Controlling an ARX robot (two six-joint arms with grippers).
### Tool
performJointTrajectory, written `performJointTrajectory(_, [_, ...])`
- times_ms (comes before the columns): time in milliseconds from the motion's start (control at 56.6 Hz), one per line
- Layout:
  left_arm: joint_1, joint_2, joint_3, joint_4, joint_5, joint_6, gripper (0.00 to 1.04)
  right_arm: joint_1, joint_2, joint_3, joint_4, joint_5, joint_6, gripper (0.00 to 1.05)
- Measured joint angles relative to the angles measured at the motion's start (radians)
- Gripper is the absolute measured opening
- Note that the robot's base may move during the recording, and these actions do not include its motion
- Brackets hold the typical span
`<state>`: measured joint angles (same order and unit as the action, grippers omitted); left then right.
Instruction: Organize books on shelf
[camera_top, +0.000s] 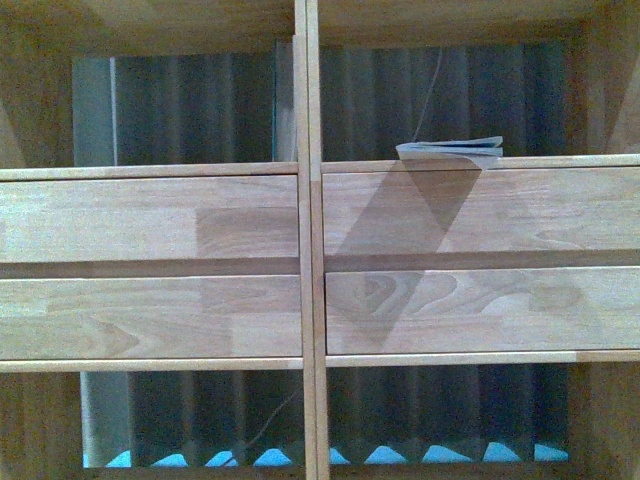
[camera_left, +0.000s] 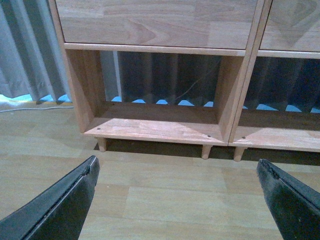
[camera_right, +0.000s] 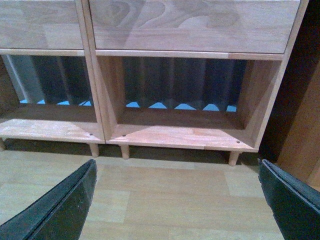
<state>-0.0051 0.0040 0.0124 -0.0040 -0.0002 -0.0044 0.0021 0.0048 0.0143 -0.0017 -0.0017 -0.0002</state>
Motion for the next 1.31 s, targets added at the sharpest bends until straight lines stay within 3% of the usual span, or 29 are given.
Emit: performJointTrajectory(1308, [0.000,0.000,0.000,0.000,0.000,0.000,0.97,0.000,0.000,0.000,0.000,0.001,0.001,0.98])
